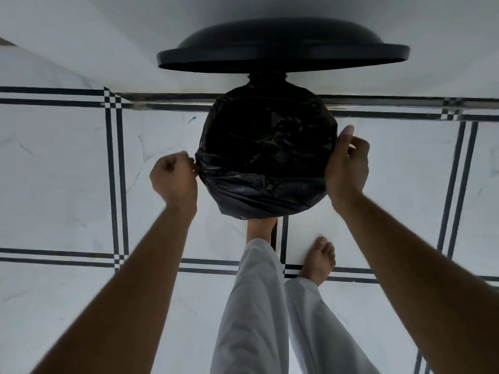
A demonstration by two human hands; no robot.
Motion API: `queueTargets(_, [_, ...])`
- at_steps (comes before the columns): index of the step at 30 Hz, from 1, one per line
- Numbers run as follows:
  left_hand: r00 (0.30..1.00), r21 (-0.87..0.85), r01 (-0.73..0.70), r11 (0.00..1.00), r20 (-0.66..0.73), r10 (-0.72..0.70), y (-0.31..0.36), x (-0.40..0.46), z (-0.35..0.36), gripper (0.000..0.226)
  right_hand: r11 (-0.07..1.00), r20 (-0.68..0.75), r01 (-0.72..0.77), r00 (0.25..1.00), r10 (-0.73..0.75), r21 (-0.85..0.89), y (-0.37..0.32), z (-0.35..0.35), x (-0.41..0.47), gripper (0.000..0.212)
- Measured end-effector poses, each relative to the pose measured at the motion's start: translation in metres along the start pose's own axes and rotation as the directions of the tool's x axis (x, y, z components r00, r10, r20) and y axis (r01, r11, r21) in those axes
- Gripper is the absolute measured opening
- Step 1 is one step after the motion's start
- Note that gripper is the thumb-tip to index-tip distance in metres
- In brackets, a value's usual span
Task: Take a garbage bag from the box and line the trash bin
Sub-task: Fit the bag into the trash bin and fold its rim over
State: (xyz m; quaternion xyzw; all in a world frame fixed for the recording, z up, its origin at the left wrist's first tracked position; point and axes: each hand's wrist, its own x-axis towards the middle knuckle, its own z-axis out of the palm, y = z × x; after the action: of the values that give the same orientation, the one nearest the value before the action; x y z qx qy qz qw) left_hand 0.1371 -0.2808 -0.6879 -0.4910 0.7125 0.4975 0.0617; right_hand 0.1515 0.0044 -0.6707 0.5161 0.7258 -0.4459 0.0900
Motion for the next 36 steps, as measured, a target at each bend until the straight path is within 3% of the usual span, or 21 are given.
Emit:
queueTargets(2, [0.998,0.060,0.017,0.998,-0.057,-0.014,-0.012,-0.029,-0.010,0.020,0.989,-0.026,-0.127,0.991,0.129,0.070,0.015,-0.004,-0.014,0.059])
queueTargets(4, [0.977,0.046,0.213,0.976,0.023,-0.214,-0.023,-0.054,-0.016,0.034,0.938,0.041,-0.323,0.946,0.321,0.123,0.031,-0.007,-0.028,0.057])
queueTargets(6, [0.831,-0.031,0.501,0.865,0.298,-0.470,-0.031,-0.075,-0.022,0.043,0.845,0.144,-0.504,0.863,0.485,0.177,0.044,-0.011,-0.038,0.050])
queueTargets(8, [0.691,-0.093,0.638,0.764,0.507,-0.515,-0.041,-0.089,-0.024,0.039,0.734,0.227,-0.630,0.776,0.588,0.254,0.054,-0.014,-0.043,0.030])
queueTargets(10, [0.658,-0.194,0.689,0.698,0.571,-0.491,-0.051,-0.094,-0.021,0.028,0.658,0.300,-0.689,0.725,0.620,0.304,0.058,-0.014,-0.042,0.024])
queueTargets(14, [0.646,-0.328,0.723,0.608,0.635,-0.424,-0.072,-0.085,-0.020,0.012,0.609,0.316,-0.721,0.692,0.649,0.329,0.064,-0.008,-0.034,0.027])
queueTargets(20, [0.613,-0.106,0.690,0.716,0.612,-0.500,-0.093,-0.058,-0.031,0.012,0.612,0.339,-0.733,0.680,0.650,0.295,0.061,-0.005,-0.009,0.022])
queueTargets(23, [0.700,0.100,0.600,0.794,0.415,-0.582,-0.091,-0.042,-0.015,0.013,0.627,0.342,-0.729,0.683,0.645,0.274,0.061,-0.007,-0.004,0.021])
queueTargets(25, [0.738,0.148,0.585,0.797,0.310,-0.599,-0.083,-0.033,-0.006,0.019,0.651,0.283,-0.709,0.705,0.650,0.272,0.056,-0.010,-0.005,0.022])
queueTargets(27, [0.784,0.102,0.559,0.823,0.256,-0.565,-0.069,-0.033,-0.001,0.026,0.725,0.167,-0.626,0.778,0.606,0.287,0.047,-0.012,-0.008,0.019])
queueTargets(28, [0.849,0.100,0.482,0.870,0.190,-0.492,-0.063,-0.035,0.001,0.028,0.804,0.072,-0.527,0.845,0.529,0.276,0.040,-0.013,-0.011,0.020])
queueTargets(29, [0.943,0.169,0.314,0.934,0.054,-0.327,-0.052,-0.041,-0.001,0.024,0.896,-0.027,-0.381,0.918,0.397,0.230,0.036,-0.013,-0.014,0.023])
queueTargets(30, [0.998,0.287,0.053,0.956,-0.055,-0.039,-0.043,-0.047,-0.003,0.019,0.962,-0.088,-0.211,0.970,0.229,0.173,0.030,-0.013,-0.017,0.027])
queueTargets(31, [0.956,0.392,-0.252,0.885,-0.042,0.291,-0.029,-0.058,-0.004,0.020,0.992,-0.100,-0.045,0.993,0.058,0.120,0.025,-0.012,-0.020,0.037])
queueTargets(32, [0.824,0.405,-0.540,0.738,0.078,0.561,-0.019,-0.069,0.000,0.019,0.993,-0.072,0.100,0.993,-0.095,0.066,0.021,-0.009,-0.021,0.044])
queueTargets(33, [0.679,0.350,-0.728,0.590,0.241,0.694,-0.009,-0.081,0.008,0.018,0.974,-0.026,0.226,0.974,-0.226,0.017,0.018,-0.003,-0.020,0.048])
queueTargets(35, [0.469,0.260,-0.883,0.390,0.508,0.723,0.006,-0.095,0.039,0.020,0.912,0.061,0.408,0.913,-0.404,-0.050,0.013,0.010,-0.016,0.049])
queueTargets(36, [0.413,0.250,-0.910,0.330,0.599,0.686,0.006,-0.096,0.058,0.024,0.892,0.089,0.445,0.895,-0.438,-0.083,0.014,0.016,-0.013,0.051])
